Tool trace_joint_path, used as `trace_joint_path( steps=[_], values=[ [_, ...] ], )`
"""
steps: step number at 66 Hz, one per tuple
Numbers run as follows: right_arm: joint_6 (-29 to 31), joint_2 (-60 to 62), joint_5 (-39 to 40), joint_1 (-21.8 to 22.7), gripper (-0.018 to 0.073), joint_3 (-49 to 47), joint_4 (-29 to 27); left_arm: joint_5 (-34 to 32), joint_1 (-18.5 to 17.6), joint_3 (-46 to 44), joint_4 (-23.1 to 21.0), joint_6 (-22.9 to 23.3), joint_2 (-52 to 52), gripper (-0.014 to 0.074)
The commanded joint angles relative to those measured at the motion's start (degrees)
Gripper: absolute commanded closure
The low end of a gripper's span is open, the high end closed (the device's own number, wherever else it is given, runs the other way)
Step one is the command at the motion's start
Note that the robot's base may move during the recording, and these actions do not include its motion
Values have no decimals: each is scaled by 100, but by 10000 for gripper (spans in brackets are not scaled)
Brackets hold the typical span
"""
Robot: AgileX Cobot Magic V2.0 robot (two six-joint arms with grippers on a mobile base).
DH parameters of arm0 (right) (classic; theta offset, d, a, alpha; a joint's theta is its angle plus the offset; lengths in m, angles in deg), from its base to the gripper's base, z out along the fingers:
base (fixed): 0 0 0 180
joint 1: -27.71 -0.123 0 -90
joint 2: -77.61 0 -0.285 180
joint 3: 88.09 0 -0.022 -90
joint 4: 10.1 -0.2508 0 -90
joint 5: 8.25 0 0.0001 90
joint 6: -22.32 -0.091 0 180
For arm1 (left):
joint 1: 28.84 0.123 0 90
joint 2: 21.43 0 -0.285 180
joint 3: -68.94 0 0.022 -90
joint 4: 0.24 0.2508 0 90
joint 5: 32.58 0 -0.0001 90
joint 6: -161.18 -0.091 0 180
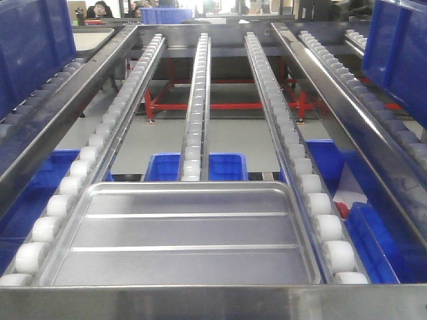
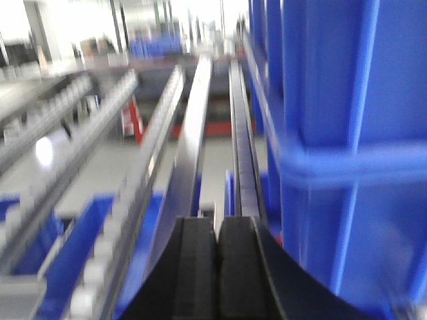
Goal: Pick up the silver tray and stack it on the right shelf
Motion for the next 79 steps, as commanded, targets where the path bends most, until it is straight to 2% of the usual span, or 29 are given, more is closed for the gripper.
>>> trace_joint_path(
  steps=[1, 7, 15, 25, 31, 36, 44, 58, 67, 71, 79],
  values=[
    [74, -308, -194, 7, 507, -548, 55, 58, -12, -351, -46, 25, -270, 697],
    [74, -961, -989, 7, 507, -1037, 55, 585, -12, -840, -72, 25, -751, 697],
    [74, -1939, -1485, 7, 507, -1554, 25, 1560, -12, -1663, -198, 25, -1626, 697],
    [74, -3262, -1666, 7, 507, -2039, -13, 2896, -12, -2520, -335, 25, -2910, 697],
    [74, -4031, -1702, 7, 507, -2230, -13, 3326, -12, -2866, -335, 25, -3722, 697],
    [74, -4475, -1682, 7, 507, -2289, -47, 3316, -12, -2967, -369, 25, -4248, 697],
    [74, -4860, -1723, 7, 507, -2292, -98, 3386, -12, -2983, -704, 25, -4859, 697],
    [74, -5137, -1993, 7, 507, -2335, -461, 3475, -12, -3006, -1714, 25, -5652, 697],
    [74, -5333, -2851, -3, 506, -2809, -569, 3466, -27, -3096, -2310, -61, -5872, 696],
    [74, -5484, -3093, -77, 502, -3080, -569, 3455, -205, -3223, -2325, -134, -5960, 695],
    [8, -5899, -3212, -514, 491, -3543, -569, 3280, -822, -3540, -1991, -124, -6145, 689]
  ],
)
